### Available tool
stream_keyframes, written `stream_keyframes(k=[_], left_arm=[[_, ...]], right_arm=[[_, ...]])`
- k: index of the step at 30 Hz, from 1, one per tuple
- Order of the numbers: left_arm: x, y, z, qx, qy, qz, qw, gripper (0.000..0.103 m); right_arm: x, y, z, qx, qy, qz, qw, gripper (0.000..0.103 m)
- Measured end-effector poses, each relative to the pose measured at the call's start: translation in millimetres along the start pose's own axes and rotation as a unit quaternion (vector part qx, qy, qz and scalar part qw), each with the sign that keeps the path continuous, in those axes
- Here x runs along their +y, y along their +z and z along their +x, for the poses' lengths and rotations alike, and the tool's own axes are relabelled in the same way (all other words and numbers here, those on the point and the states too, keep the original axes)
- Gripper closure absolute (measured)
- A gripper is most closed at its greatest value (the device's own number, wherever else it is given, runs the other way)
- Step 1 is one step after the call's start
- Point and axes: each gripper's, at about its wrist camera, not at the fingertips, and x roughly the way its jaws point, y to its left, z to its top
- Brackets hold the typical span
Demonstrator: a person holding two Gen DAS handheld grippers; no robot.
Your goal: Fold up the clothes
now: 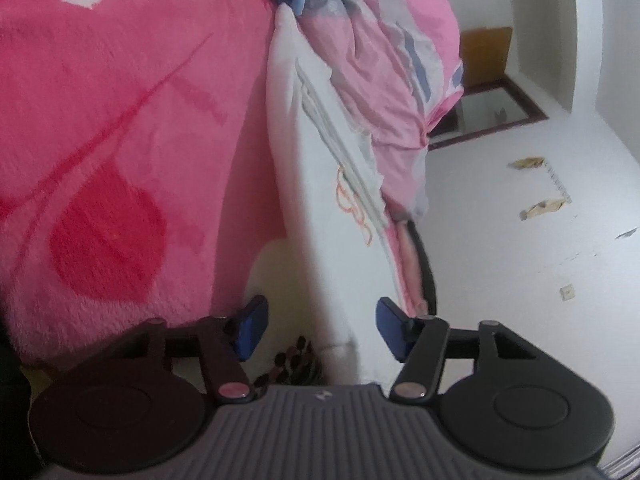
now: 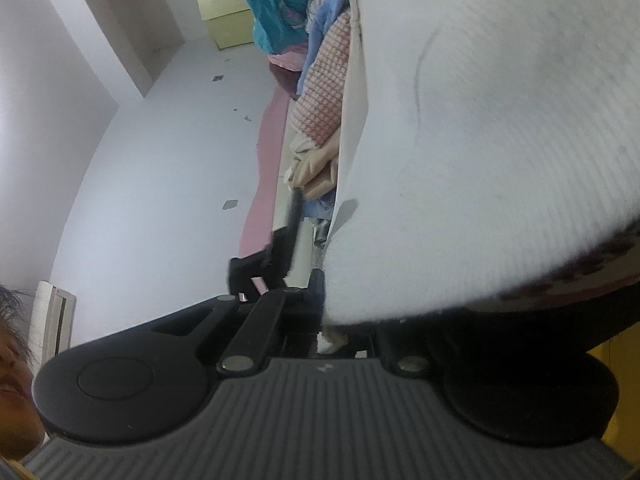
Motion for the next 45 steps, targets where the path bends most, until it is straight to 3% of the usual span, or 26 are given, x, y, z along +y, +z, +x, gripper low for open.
stream_keyframes(k=[10, 15, 19, 21, 24, 27, 30, 32, 34, 41, 45], left_arm=[[-4.2, -2.0, 13.2, 0.017, 0.027, -0.001, 0.9995, 0.064], [-8.3, -2.4, 13.4, 0.021, 0.055, 0.007, 0.9982, 0.076], [-11.5, -3.8, 11.4, 0.02, 0.071, 0.018, 0.9971, 0.076], [-13.1, -4.5, 10.2, 0.019, 0.079, 0.024, 0.9964, 0.076], [-16.6, -5.3, 9.1, 0.02, 0.09, 0.032, 0.9952, 0.076], [-20.5, -5.5, 9.4, 0.023, 0.1, 0.038, 0.9939, 0.076], [-23.4, -6.3, 8.5, 0.024, 0.107, 0.042, 0.9931, 0.075], [-25.3, -7.1, 7.2, 0.024, 0.11, 0.045, 0.9926, 0.074], [-27.4, -7.7, 7.3, 0.024, 0.114, 0.05, 0.992, 0.073], [-35.2, -7.5, 10.1, 0.031, 0.128, 0.066, 0.9891, 0.07], [-38.2, -7.1, 12.3, 0.034, 0.13, 0.071, 0.9883, 0.063]], right_arm=[[9.4, -10.0, -15.2, 0.021, -0.048, -0.084, 0.995, 0.096], [25.9, -13.9, -43.9, 0.038, -0.104, -0.152, 0.982, 0.095], [51.3, -4.4, -74.5, 0.014, -0.14, -0.193, 0.971, 0.094], [66.5, -2.1, -113.4, -0.013, -0.158, -0.215, 0.964, 0.091], [100.3, 18.8, -155.6, -0.089, -0.21, -0.264, 0.937, 0.083], [130.4, 36.3, -208.0, -0.183, -0.273, -0.293, 0.898, 0.077], [144.2, 51.3, -260.0, -0.262, -0.325, -0.287, 0.863, 0.066], [142.5, 60.8, -289.6, -0.288, -0.347, -0.271, 0.851, 0.057], [132.4, 71.8, -313.6, -0.291, -0.358, -0.25, 0.851, 0.055], [84.3, 105.2, -317.2, -0.265, -0.345, -0.16, 0.886, 0.053], [75.9, 104.8, -325.1, -0.259, -0.328, -0.144, 0.897, 0.053]])
